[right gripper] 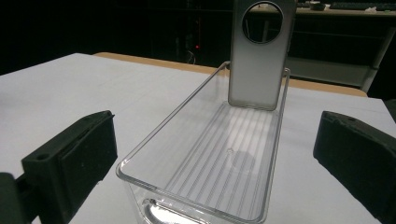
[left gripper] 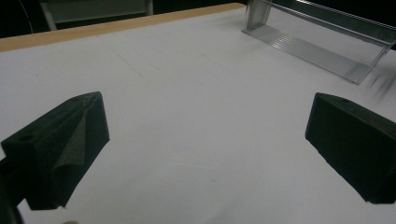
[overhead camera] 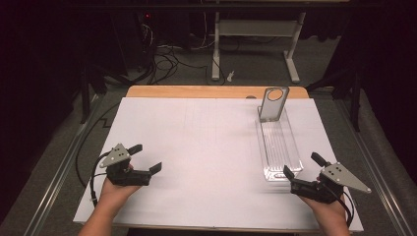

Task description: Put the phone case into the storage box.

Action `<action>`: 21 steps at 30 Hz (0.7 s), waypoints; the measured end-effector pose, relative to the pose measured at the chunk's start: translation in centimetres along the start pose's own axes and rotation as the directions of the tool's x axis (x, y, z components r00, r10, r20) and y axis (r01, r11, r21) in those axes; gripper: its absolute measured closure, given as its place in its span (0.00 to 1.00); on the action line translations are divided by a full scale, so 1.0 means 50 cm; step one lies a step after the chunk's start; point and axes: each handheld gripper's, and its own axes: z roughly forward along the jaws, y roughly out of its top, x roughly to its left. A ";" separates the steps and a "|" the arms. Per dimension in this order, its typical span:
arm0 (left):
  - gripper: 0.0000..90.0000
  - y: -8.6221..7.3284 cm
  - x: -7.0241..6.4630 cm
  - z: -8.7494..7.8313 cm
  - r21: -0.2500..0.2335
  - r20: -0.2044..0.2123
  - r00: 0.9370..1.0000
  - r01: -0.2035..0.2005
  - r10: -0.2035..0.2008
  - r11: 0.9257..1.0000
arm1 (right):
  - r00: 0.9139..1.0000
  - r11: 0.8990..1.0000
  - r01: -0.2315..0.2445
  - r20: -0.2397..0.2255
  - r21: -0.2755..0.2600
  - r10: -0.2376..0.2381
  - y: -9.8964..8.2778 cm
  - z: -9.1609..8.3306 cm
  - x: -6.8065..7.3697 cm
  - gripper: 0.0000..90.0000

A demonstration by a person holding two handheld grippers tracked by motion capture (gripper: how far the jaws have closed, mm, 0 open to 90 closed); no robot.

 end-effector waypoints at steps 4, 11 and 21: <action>0.01 0.000 0.001 0.002 0.005 0.000 1.000 0.001 -0.001 1.000 | 1.000 1.000 -0.006 -0.009 -0.010 0.006 0.001 0.002 -0.003 0.00; 0.01 -0.001 0.001 0.001 0.003 -0.002 1.000 0.004 -0.004 1.000 | 1.000 1.000 -0.025 -0.010 -0.014 0.025 -0.001 0.002 -0.007 0.00; 0.01 -0.001 -0.001 0.001 0.009 -0.003 1.000 -0.001 0.001 1.000 | 0.999 0.999 -0.030 -0.012 -0.015 0.030 -0.003 0.003 -0.005 0.00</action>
